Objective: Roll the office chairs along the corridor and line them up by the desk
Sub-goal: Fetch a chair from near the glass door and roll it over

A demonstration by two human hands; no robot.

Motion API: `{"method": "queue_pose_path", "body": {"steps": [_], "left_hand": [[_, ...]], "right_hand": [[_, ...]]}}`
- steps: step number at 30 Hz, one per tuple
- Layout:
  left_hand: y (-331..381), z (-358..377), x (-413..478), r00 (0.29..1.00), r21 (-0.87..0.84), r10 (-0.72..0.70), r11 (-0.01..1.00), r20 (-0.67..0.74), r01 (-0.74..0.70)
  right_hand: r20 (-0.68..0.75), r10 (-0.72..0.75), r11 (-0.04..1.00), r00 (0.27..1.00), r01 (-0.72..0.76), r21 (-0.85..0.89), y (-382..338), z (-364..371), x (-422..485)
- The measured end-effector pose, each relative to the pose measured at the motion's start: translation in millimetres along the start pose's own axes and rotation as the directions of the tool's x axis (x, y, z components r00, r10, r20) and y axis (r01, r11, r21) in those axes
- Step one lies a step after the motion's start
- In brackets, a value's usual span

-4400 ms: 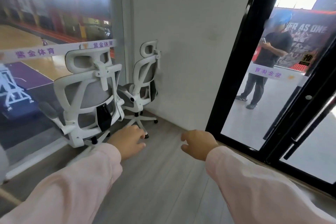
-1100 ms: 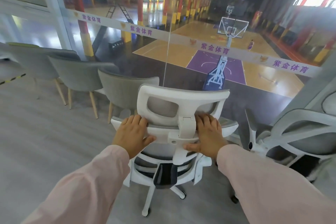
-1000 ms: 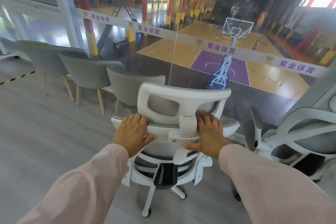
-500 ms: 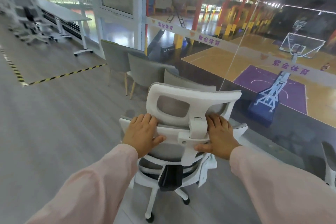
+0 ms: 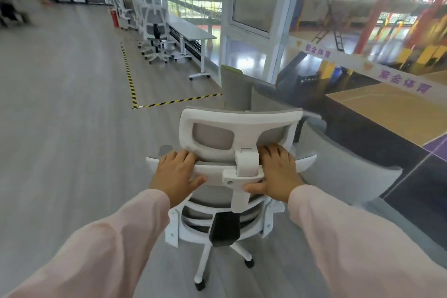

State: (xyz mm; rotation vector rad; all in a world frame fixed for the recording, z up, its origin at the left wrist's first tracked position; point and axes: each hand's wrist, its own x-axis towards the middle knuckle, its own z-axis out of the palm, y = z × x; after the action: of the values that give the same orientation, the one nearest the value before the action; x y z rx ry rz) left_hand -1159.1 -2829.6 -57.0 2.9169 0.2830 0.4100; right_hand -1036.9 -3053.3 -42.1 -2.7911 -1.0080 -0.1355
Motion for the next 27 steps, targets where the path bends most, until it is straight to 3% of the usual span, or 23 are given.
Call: {"method": "queue_pose_path", "body": {"steps": [5,12,27], "left_hand": [[-55.2,1.0,66.9,0.987,0.026,-0.156,0.988,0.029,0.155],[-140.9,6.8,157.4,0.966,0.053,-0.258,0.965,0.005,0.258],[-351.4,17.9,377.3,0.948,0.092,-0.318,0.944,0.02,0.315]], "right_hand": [[-0.003,-0.128,0.99,0.992,0.128,0.055,-11.9,19.5,110.0],[-0.03,-0.236,0.968,0.971,0.238,0.081,-36.7,47.4,254.8],[0.027,-0.242,0.967,0.97,0.239,0.084,-117.2,95.6,552.8]]}}
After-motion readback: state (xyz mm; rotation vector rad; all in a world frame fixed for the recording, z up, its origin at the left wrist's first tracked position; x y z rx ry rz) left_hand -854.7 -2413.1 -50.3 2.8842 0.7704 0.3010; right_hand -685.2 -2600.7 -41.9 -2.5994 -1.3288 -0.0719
